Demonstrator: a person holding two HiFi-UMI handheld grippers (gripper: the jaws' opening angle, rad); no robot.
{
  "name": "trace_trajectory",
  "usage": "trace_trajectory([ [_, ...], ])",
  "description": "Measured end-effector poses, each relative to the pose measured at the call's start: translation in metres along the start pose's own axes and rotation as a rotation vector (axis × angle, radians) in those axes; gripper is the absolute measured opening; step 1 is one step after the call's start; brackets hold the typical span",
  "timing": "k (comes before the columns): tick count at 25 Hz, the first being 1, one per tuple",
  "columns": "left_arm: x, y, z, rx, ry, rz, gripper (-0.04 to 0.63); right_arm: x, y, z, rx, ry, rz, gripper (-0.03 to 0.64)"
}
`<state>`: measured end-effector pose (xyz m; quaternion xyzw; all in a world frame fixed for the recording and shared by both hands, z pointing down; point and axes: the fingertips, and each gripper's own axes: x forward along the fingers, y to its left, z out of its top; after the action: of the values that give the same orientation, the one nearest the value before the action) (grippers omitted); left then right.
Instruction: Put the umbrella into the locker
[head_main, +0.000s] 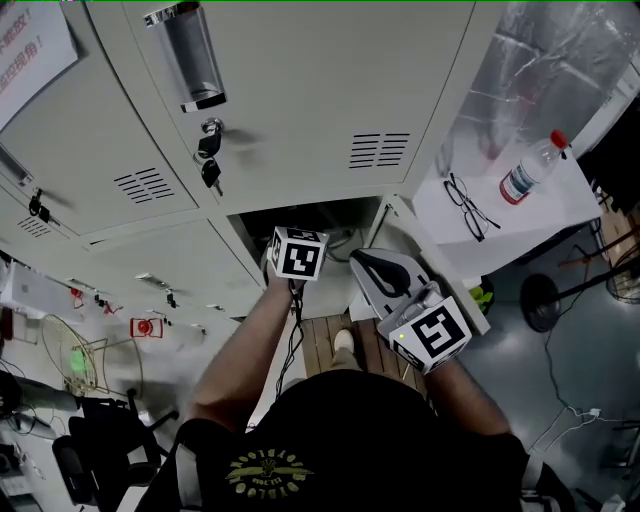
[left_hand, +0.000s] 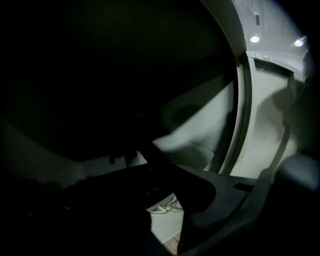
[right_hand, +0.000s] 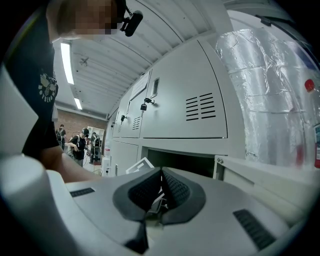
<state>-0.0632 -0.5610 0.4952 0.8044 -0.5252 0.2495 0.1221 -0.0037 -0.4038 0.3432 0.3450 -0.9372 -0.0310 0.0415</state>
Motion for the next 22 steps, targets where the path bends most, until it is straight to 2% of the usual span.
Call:
trace_trajectory([
  [4, 0.004, 0.0, 0.003, 0.009, -0.022, -0.025, 0.14, 0.0, 0.002, -0.001, 0.001, 0.008, 0.002, 0.028],
  [8, -0.008, -0.003, -0.001, 0.017, -0.055, -0.022, 0.245, -0.002, -0.001, -0.002, 0.017, 0.014, -0.01, 0.028],
  [13, -0.042, -0.007, 0.001, -0.009, -0.128, -0.035, 0.253, -0.004, -0.005, 0.001, 0.018, 0.004, -0.033, 0.028],
  [15, -0.062, -0.009, 0.008, -0.005, -0.179, -0.035, 0.235, -0.005, -0.006, 0.002, 0.02, 0.001, -0.046, 0.029],
  [18, -0.095, -0.009, 0.016, -0.004, -0.253, -0.032, 0.15, -0.008, -0.006, 0.005, 0.018, -0.005, -0.062, 0.028],
  [22, -0.136, -0.003, 0.019, -0.007, -0.333, 0.003, 0.068, -0.011, -0.008, 0.009, 0.003, -0.007, -0.083, 0.028],
])
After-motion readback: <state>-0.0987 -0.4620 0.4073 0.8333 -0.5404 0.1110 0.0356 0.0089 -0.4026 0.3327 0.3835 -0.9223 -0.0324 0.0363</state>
